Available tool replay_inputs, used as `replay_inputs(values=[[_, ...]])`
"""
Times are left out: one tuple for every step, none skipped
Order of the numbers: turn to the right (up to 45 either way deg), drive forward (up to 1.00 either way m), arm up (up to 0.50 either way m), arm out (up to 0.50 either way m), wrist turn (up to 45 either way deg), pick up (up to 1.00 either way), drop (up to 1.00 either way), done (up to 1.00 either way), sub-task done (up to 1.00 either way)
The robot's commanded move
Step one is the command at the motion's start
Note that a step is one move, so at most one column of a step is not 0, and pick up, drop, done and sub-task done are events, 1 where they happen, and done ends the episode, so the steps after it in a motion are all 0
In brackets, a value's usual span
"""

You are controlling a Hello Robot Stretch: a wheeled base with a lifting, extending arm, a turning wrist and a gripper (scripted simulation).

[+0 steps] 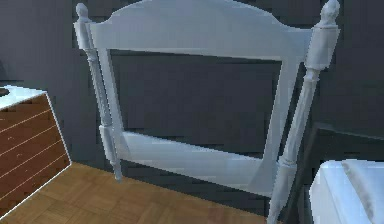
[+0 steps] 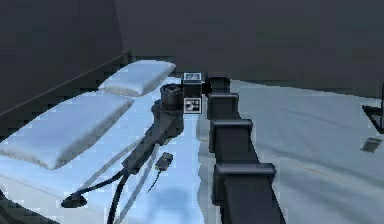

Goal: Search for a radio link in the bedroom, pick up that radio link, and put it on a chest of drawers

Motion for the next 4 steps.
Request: replay_inputs(values=[[0.0, 0.00, 0.00, 0.00, 45.0, 0.00, 0.00, 0.00, 0.00], [0.0, 0.00, 0.00, 0.00, 45.0, 0.00, 0.00, 0.00, 0.00], [0.0, 0.00, 0.00, 0.00, 3.0, 0.00, 0.00, 0.00, 0.00], [0.0, 0.00, -0.30, 0.00, 0.0, 0.00, 0.00, 0.00, 0.00]])
